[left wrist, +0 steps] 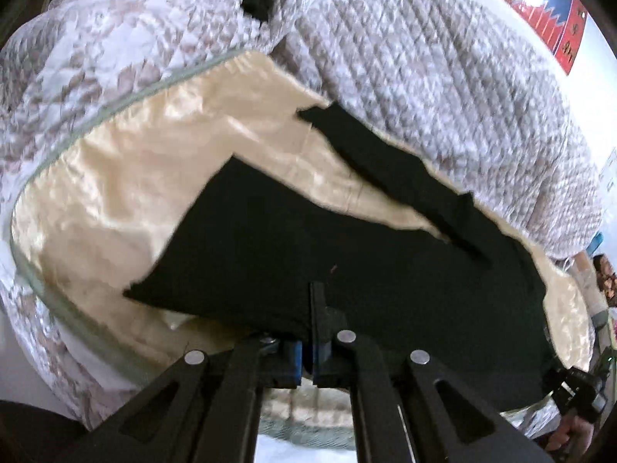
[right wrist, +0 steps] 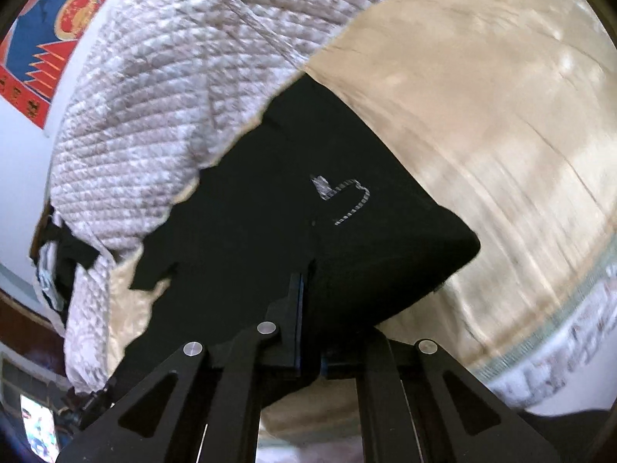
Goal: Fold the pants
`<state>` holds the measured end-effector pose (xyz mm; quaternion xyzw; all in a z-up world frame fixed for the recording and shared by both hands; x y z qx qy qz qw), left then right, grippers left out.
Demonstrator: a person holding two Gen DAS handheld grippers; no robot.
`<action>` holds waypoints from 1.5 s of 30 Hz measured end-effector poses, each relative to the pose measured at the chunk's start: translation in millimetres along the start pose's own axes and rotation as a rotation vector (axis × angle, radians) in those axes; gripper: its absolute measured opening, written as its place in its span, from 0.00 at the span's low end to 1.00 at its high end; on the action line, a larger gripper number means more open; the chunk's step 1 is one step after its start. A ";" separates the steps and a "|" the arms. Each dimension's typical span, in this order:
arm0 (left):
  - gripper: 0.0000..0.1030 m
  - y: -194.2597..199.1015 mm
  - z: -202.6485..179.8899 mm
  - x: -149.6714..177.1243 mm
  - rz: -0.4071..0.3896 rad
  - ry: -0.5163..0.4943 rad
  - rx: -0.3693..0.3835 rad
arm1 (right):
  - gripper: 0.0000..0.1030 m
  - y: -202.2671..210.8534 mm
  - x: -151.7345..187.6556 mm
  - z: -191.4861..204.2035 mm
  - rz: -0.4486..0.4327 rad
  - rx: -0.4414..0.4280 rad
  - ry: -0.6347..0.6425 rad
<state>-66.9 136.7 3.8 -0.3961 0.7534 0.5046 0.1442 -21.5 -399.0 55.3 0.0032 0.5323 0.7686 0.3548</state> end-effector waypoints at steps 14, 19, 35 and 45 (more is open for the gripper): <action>0.10 45.6 30.2 -16.1 -0.144 0.073 -0.324 | 0.42 45.8 4.4 -16.6 -0.135 0.195 -0.014; 0.11 41.8 2.9 -25.2 -0.151 -0.027 -0.227 | 0.42 60.7 -6.7 -2.1 -0.256 0.255 0.065; 0.24 -18.3 -27.4 -26.5 0.054 -0.131 -0.191 | 0.36 1.3 -19.6 32.7 -0.163 0.241 0.267; 0.36 -66.6 -24.4 -58.5 0.074 -0.190 -0.313 | 0.41 -44.9 -36.2 91.9 -0.103 0.243 0.506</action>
Point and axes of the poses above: each gripper's, at about its wrist camera, not at the fingertips, and y roughly against the way its jaws point, z to its left, x to its underside, the point moved 2 cm from there along -y, roughly the way its jaws point, and after that the axes turned 9 degrees about x, right-handed, at the moved point
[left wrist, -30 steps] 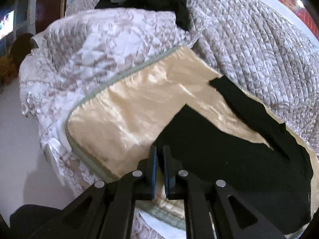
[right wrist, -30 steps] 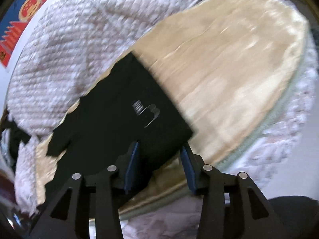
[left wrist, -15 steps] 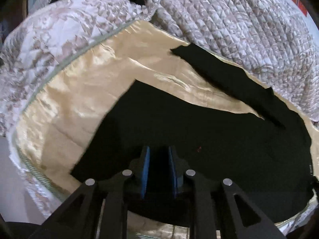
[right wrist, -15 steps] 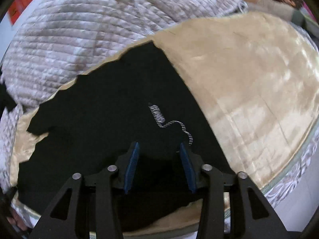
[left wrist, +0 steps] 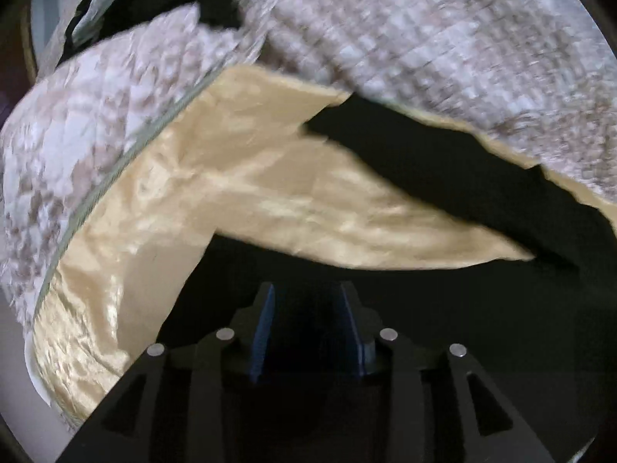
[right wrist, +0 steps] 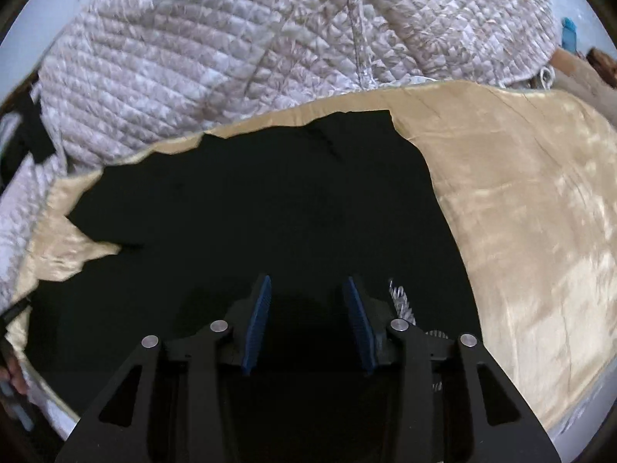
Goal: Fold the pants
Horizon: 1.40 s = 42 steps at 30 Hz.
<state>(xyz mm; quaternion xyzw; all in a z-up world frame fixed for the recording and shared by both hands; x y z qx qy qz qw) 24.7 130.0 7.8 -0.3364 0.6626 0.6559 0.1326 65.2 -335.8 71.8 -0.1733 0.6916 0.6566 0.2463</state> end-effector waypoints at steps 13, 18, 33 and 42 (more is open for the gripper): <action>0.44 17.2 -54.8 19.0 -0.038 -0.111 0.155 | 0.48 7.8 12.0 17.2 -0.047 -0.072 -0.003; 0.46 7.5 -72.0 34.0 0.001 -0.172 0.150 | 0.50 9.8 21.6 51.3 -0.047 -0.105 0.120; 0.48 9.2 -88.3 21.0 0.018 -0.207 0.212 | 0.53 6.8 21.9 55.4 -0.009 -0.125 0.129; 0.59 -14.2 -117.0 -49.0 -0.027 -0.258 0.281 | 0.60 -15.6 -35.1 54.7 0.013 -0.136 0.113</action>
Point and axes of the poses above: each gripper's, at about its wrist camera, not at the fingertips, and y roughly against the way its jaws point, z to its left, x to its underside, the point moved 2 cm from there along -y, roughly the way its jaws point, and after that the axes turned 9 degrees about x, right-handed, at the moved point
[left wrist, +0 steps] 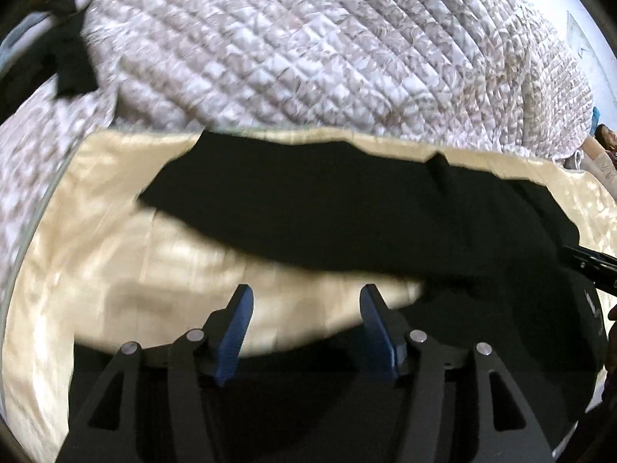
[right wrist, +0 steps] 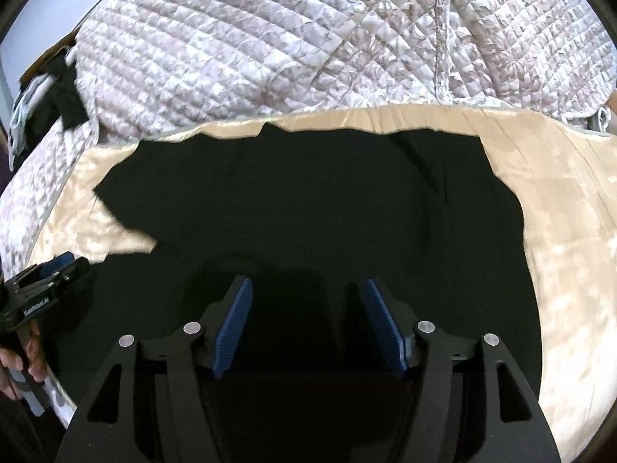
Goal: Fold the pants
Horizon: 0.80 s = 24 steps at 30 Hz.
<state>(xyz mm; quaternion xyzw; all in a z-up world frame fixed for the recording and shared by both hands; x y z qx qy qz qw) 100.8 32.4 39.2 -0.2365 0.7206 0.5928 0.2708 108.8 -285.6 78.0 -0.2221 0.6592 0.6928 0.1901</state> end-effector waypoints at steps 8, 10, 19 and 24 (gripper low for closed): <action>0.65 -70.2 24.0 -80.8 0.005 -0.004 -0.056 | 0.64 -42.8 -69.9 -14.4 -0.001 0.032 -0.019; 0.67 -92.1 27.7 -95.3 0.032 -0.013 -0.061 | 0.64 -56.4 -86.0 -20.1 -0.005 0.048 -0.031; 0.68 -156.8 37.4 -105.1 0.077 -0.036 -0.133 | 0.64 -126.4 -109.7 -33.3 0.105 0.137 -0.026; 0.03 -157.0 18.7 -94.3 0.080 -0.095 -0.094 | 0.22 -125.9 -110.8 -27.6 0.068 0.106 -0.002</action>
Point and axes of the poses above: each gripper's, at about its wrist camera, not at the fingertips, and y roughly against the way its jaws point, z to its left, x to its underside, the point moved 2 cm from there along -y, roughly the way its jaws point, and after that the axes turned 9 degrees about x, right-handed, at the moved point
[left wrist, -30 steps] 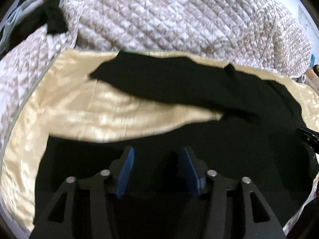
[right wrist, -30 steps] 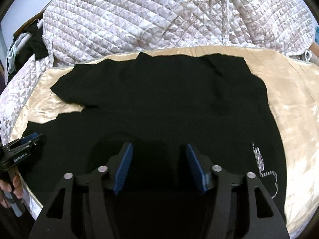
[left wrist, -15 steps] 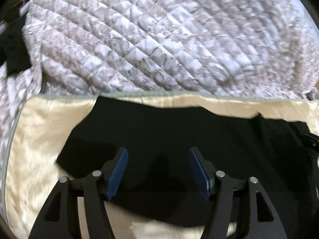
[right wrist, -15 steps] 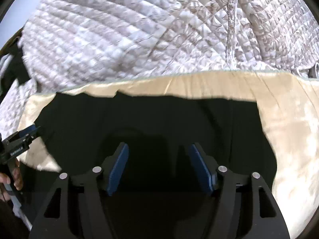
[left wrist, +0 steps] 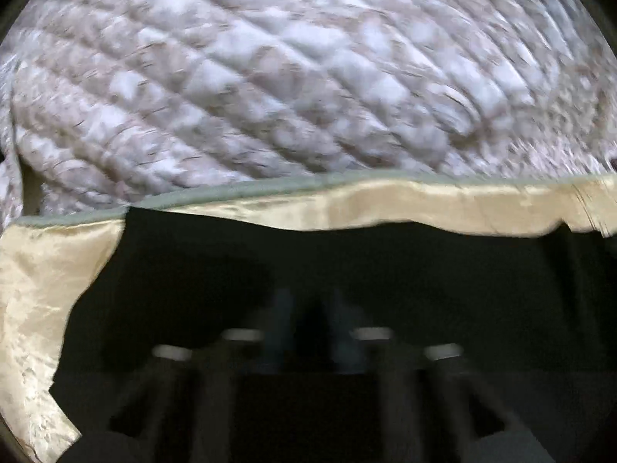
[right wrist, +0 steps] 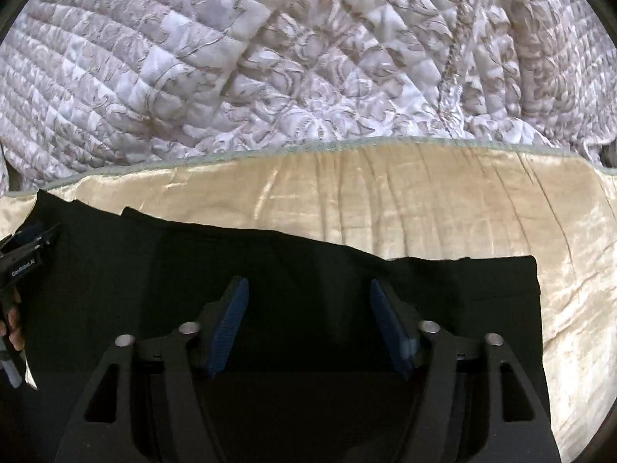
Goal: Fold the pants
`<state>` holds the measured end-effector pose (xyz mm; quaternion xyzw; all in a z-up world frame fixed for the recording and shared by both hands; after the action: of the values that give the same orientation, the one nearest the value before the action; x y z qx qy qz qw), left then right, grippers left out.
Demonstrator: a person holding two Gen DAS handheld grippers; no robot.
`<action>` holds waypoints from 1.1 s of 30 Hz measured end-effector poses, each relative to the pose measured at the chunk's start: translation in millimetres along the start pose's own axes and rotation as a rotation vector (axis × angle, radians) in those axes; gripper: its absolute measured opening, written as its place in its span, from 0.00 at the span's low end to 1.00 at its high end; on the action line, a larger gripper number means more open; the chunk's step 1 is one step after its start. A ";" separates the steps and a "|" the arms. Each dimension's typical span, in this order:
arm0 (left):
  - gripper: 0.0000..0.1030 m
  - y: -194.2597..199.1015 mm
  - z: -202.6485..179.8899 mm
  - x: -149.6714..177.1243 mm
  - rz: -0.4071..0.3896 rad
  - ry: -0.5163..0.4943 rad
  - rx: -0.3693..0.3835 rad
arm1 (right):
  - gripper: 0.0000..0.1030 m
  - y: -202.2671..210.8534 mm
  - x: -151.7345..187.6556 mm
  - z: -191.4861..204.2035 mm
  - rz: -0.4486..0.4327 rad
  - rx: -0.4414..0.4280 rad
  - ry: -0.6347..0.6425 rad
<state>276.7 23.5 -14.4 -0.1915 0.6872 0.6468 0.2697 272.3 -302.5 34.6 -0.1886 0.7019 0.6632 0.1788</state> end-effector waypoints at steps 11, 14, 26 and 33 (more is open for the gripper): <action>0.02 110.0 5.5 18.0 -0.182 0.071 0.008 | 0.06 71.3 3.1 2.9 -0.148 -0.080 -0.030; 0.02 159.6 7.1 31.9 -0.267 0.105 0.054 | 0.06 110.8 16.2 3.8 -0.211 -0.109 -0.028; 0.02 230.8 1.0 206.1 -0.185 0.239 0.132 | 0.05 207.7 180.3 -4.1 -0.217 -0.182 -0.112; 0.04 237.1 5.5 254.1 -0.083 0.310 0.146 | 0.07 178.7 249.3 -16.3 0.019 -0.236 -0.199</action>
<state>-66.3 72.1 14.7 -0.2971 0.7572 0.5462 0.2001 -33.0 -316.9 64.9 -0.1351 0.5996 0.7581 0.2179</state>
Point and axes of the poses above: each gripper's, at about its wrist camera, not at the fingertips, and y roughly against the way its jaws point, z to its left, x to its underside, the point moved 2 cm from there along -y, roughly the way its jaws point, and after that the axes turned 9 degrees about x, right-handed, at the moved point
